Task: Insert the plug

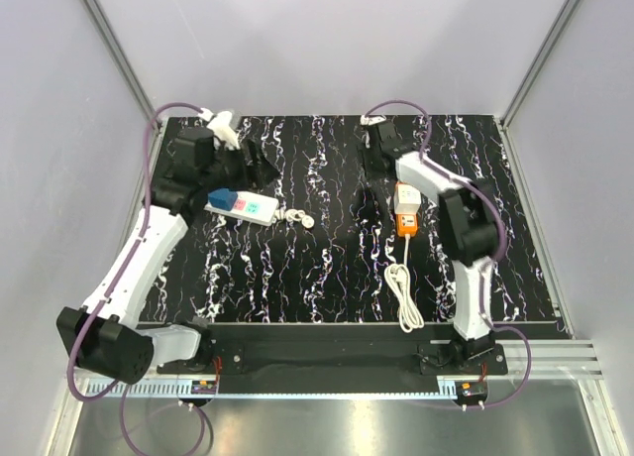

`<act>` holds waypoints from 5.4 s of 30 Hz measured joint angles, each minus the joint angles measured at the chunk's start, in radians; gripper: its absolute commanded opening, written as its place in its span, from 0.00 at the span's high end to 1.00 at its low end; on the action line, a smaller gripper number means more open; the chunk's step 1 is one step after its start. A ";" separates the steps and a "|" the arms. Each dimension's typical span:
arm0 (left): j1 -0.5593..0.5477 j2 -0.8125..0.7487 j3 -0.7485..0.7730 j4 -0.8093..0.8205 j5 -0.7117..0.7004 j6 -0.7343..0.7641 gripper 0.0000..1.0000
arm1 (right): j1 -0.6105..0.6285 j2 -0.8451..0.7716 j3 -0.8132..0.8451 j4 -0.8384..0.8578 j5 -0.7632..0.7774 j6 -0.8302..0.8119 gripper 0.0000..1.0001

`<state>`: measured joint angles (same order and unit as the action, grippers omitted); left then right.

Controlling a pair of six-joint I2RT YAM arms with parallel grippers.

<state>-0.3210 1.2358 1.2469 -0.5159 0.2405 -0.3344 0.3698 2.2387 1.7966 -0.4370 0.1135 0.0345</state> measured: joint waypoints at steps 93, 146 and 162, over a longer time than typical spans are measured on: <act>0.098 0.487 0.399 -0.390 -0.188 0.177 1.00 | 0.579 -1.548 -1.115 0.439 0.269 0.365 0.00; 0.125 0.671 0.408 -0.549 -0.399 -1.257 1.00 | 0.579 -1.635 -1.115 0.324 0.295 0.438 0.00; 0.139 0.697 0.406 -0.552 -0.395 -1.259 1.00 | 0.579 -1.629 -1.115 0.324 0.297 0.438 0.00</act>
<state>-0.1818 1.9327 1.6527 -1.0676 -0.1543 -1.5936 0.9493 0.6102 0.6811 -0.1131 0.4107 0.4721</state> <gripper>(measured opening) 0.341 0.994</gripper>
